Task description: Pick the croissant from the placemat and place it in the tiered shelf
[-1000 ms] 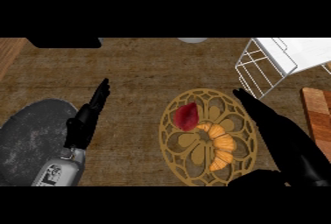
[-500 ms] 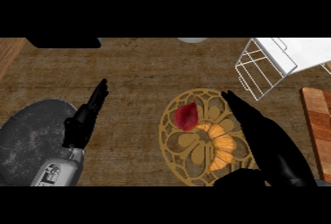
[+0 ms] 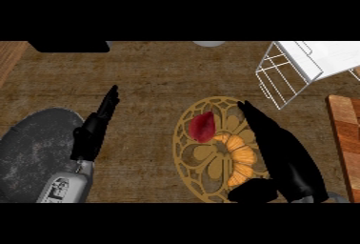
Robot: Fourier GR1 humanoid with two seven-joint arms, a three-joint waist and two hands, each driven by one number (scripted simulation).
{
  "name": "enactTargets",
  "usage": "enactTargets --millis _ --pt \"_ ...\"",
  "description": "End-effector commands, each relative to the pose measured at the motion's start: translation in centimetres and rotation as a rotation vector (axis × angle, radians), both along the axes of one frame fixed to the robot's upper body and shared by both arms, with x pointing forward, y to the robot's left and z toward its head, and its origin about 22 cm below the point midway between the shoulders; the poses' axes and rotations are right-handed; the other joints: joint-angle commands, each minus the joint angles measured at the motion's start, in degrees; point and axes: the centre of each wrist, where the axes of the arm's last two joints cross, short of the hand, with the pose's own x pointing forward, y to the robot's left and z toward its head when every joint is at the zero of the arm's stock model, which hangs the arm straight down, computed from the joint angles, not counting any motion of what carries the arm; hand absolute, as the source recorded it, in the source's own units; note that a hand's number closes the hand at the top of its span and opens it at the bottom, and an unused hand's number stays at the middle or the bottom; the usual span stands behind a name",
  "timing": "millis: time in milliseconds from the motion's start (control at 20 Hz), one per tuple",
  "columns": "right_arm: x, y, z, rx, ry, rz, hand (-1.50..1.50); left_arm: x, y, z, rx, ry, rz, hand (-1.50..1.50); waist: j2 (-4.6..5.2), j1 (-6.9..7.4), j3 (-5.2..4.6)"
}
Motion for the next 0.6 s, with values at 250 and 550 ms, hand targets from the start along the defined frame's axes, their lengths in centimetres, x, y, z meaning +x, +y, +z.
enactTargets --millis 250,550 --pt "0.2 0.5 -1.3 -0.103 0.089 -0.051 -1.50 -0.1 1.2 0.2 0.009 0.002 -0.013 0.00 -0.02 0.10 0.00" --pt "0.4 1.6 -2.9 -0.113 0.080 -0.037 -1.50 1.5 0.7 0.1 0.017 -0.011 0.008 0.00 0.05 -0.07 0.00"
